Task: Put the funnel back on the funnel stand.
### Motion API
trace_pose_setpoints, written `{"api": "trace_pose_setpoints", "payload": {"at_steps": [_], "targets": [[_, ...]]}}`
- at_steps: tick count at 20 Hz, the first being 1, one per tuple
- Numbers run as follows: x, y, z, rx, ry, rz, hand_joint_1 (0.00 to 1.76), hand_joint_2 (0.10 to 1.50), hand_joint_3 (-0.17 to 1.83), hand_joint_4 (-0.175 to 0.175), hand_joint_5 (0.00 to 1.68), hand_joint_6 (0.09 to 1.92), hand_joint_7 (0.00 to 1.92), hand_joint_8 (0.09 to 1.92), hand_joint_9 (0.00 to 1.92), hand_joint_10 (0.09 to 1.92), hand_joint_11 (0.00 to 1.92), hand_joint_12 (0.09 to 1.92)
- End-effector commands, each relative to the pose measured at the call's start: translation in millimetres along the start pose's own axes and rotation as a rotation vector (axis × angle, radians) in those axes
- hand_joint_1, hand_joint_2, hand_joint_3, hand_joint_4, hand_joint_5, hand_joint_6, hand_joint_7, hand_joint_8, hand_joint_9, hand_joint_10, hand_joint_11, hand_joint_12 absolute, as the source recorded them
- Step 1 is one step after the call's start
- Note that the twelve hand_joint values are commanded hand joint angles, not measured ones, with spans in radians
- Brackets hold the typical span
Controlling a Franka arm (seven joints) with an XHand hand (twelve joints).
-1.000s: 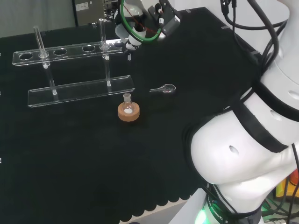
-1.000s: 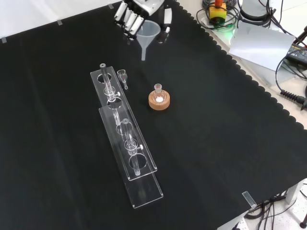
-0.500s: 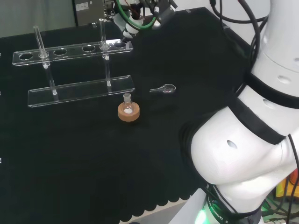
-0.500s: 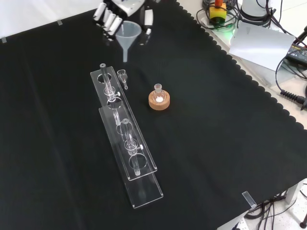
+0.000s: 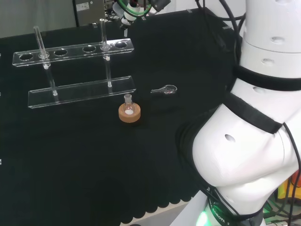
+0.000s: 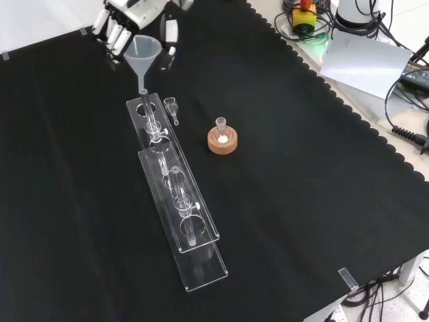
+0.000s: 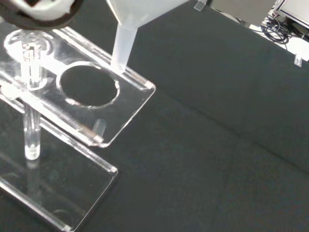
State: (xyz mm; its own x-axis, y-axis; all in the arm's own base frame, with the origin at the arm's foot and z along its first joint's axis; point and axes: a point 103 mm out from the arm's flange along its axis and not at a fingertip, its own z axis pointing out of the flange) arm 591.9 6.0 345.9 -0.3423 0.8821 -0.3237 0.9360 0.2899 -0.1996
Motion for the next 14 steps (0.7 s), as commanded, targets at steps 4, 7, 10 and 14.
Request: {"api": "trace_pose_setpoints", "payload": {"at_steps": [4, 7, 10, 14], "targets": [[-7.3, 30.6, 16.1, 0.031, -0.006, -0.032, 0.8, 0.69, 0.53, -0.023, 0.55, 0.74, 0.74, 0.68, 1.05, 0.39, 0.59, 1.23], [-5.6, 31.3, 19.3, 0.04, -0.005, -0.034, 0.8, 0.69, 0.53, -0.024, 0.55, 0.74, 0.74, 0.68, 1.05, 0.39, 0.59, 1.23], [-3.9, 30.1, 21.9, 0.044, -0.002, -0.035, 0.79, 0.69, 0.53, -0.024, 0.55, 0.74, 0.74, 0.68, 1.04, 0.39, 0.59, 1.23], [-1.3, 29.8, 22.2, 0.051, -0.006, -0.036, 0.79, 0.69, 0.54, -0.024, 0.55, 0.74, 0.74, 0.68, 1.04, 0.39, 0.59, 1.23]]}}
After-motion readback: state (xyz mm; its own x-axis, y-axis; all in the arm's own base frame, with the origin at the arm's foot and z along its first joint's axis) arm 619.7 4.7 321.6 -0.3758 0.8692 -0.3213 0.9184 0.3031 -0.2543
